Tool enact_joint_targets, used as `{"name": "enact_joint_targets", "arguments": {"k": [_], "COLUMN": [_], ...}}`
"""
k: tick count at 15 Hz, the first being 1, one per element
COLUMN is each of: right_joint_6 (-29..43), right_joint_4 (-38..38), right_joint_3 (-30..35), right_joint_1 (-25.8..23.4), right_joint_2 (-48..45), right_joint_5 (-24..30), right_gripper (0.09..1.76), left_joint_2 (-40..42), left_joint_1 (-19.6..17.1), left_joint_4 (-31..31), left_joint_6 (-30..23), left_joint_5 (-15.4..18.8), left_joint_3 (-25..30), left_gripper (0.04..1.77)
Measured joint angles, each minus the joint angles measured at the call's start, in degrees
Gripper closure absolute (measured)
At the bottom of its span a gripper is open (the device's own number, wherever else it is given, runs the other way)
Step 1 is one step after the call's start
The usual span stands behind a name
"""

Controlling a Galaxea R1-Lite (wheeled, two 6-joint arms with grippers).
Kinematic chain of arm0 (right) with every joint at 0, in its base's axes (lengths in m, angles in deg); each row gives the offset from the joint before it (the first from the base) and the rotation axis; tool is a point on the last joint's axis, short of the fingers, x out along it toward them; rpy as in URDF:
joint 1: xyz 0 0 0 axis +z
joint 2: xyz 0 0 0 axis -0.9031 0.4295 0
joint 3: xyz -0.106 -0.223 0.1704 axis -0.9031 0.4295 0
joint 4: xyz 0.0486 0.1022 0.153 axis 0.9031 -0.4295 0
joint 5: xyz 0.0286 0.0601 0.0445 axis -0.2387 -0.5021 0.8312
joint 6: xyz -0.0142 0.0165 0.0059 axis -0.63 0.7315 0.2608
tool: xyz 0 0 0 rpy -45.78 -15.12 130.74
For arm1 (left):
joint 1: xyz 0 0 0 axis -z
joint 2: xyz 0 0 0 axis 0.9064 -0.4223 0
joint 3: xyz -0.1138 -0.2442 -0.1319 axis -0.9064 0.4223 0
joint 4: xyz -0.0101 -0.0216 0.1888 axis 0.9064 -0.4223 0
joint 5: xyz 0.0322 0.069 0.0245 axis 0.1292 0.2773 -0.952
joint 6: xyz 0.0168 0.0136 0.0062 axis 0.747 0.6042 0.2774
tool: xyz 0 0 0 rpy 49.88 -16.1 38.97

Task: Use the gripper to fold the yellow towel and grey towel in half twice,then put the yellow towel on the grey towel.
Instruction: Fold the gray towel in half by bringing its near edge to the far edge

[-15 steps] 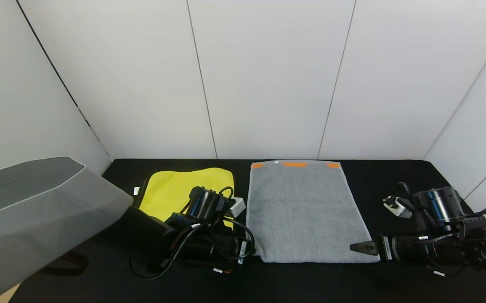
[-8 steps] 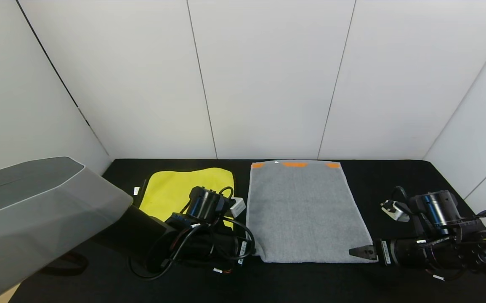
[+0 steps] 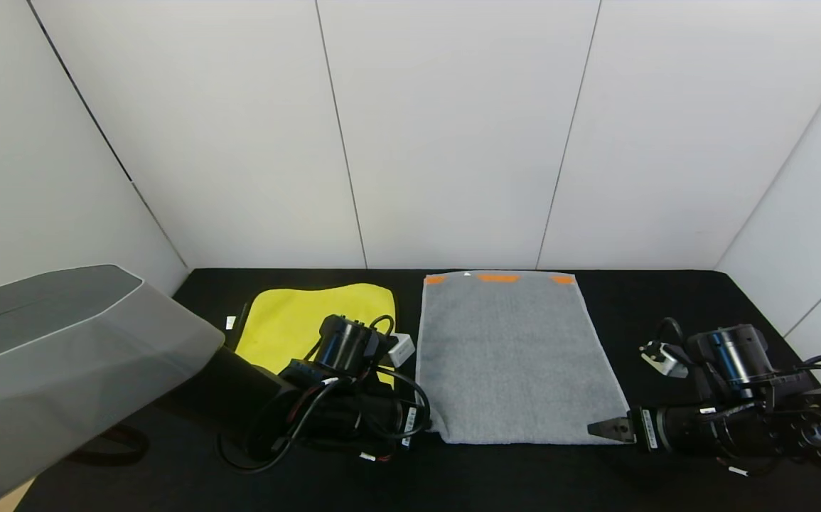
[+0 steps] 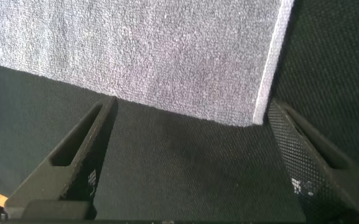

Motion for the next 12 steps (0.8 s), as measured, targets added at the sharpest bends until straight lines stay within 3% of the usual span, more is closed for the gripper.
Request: {"name": "enact_joint_targets", "arguments": {"k": [8, 12], "right_joint_6": [0.0, 0.2], "right_joint_4": [0.6, 1.3], "right_joint_3": [-0.3, 0.0], "right_joint_1": [0.7, 0.7], "right_joint_2": [0.7, 0.9], "right_joint_5": [0.1, 0.1], "right_gripper": [0.19, 0.81], "left_joint_2": [0.0, 0.0], "left_joint_1": [0.0, -0.2], "left_joint_4": [0.0, 0.0], "left_joint_6": [0.0, 0.0], "left_joint_5": [0.1, 0.2], "left_joint_3": [0.0, 0.0], "left_gripper": [1.7, 1.7]}}
